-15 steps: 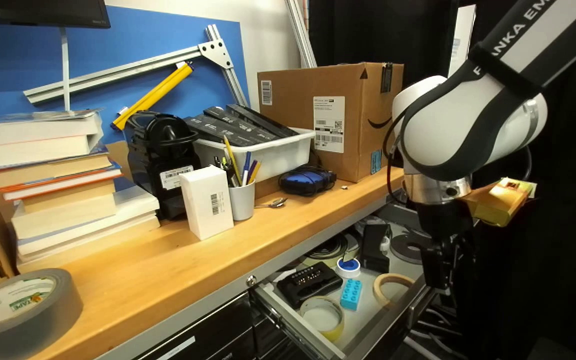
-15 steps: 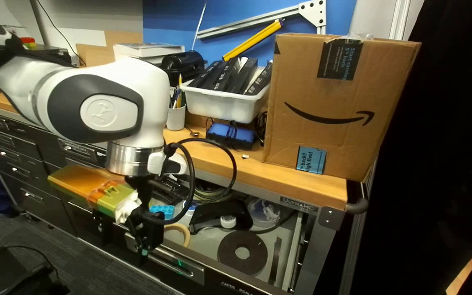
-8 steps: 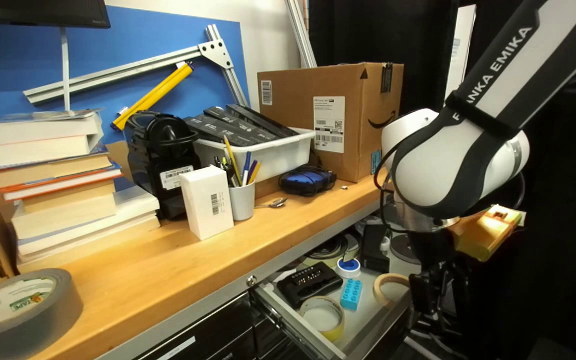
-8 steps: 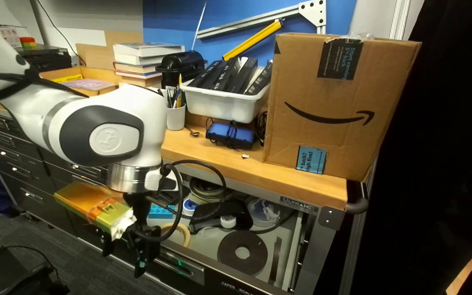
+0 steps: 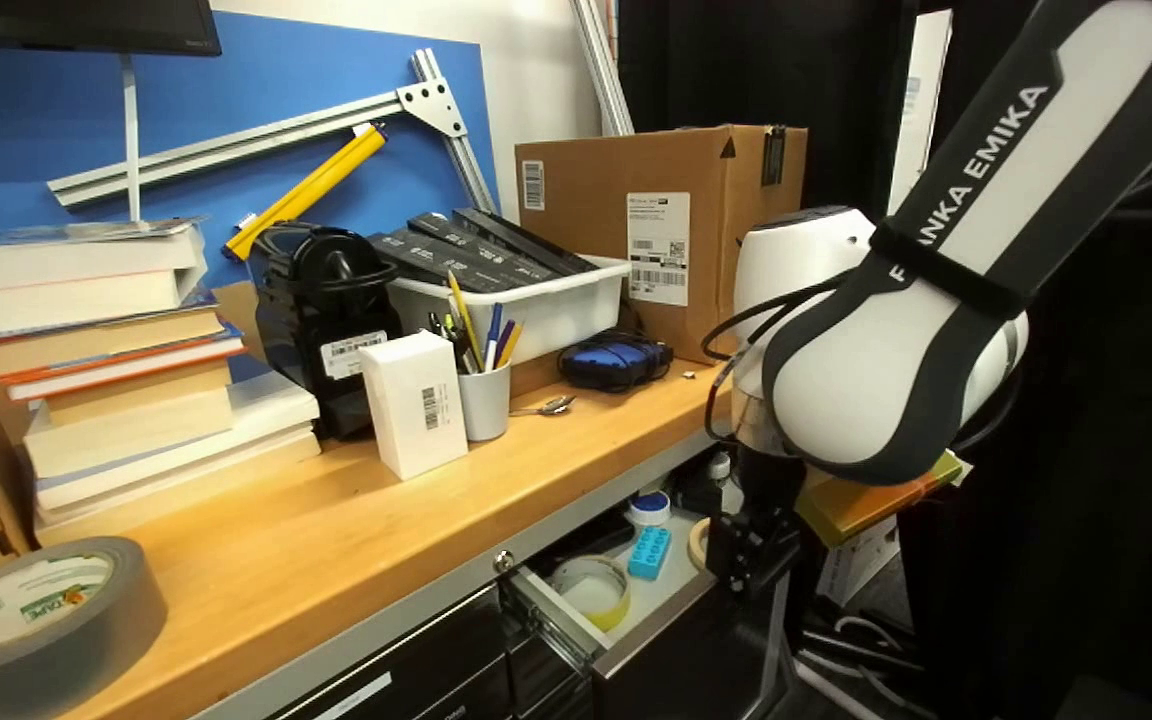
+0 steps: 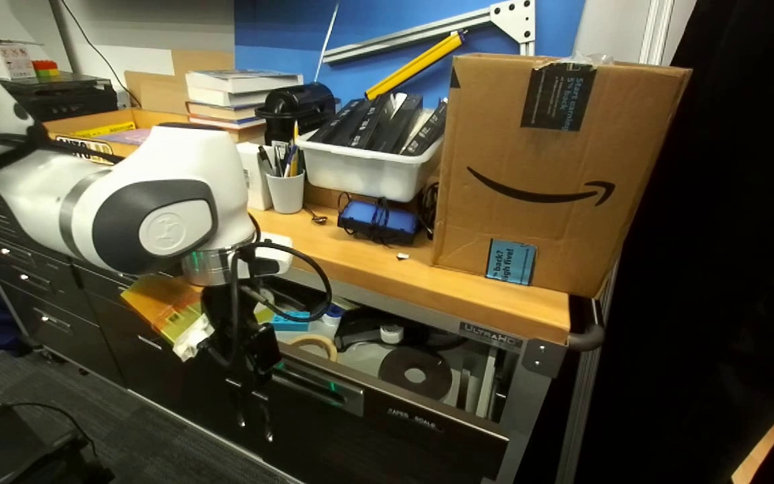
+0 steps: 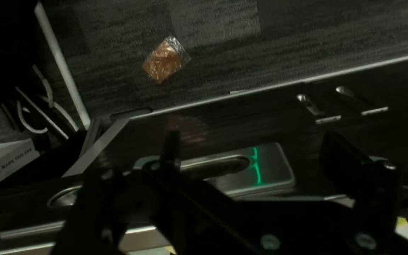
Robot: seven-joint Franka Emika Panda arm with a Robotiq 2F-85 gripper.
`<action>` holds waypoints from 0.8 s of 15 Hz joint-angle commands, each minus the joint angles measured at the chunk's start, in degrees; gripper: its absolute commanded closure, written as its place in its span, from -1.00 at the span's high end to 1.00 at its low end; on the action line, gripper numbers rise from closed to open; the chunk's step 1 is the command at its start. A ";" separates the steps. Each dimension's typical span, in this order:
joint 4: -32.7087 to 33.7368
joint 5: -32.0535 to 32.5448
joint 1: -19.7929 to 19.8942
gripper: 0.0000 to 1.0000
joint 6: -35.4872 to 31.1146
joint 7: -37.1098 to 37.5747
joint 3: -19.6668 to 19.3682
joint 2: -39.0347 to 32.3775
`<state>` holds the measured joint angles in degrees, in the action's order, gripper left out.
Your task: Place the blue block inside the open drawer then push the drawer closed
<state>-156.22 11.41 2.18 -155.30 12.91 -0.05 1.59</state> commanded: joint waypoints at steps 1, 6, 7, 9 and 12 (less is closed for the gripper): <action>3.03 10.75 -0.12 1.00 -10.25 15.00 0.45 -3.90; 10.09 36.00 -1.46 1.00 -14.23 38.48 -4.66 -5.37; 11.85 40.71 -1.82 1.00 -13.96 43.09 -5.47 -5.59; 15.38 49.36 -2.34 1.00 -13.36 52.22 -6.43 -6.18; 13.87 54.94 -2.65 1.00 -13.55 60.13 -4.45 -7.88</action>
<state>-143.62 62.81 0.91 -167.86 66.51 -5.13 -3.64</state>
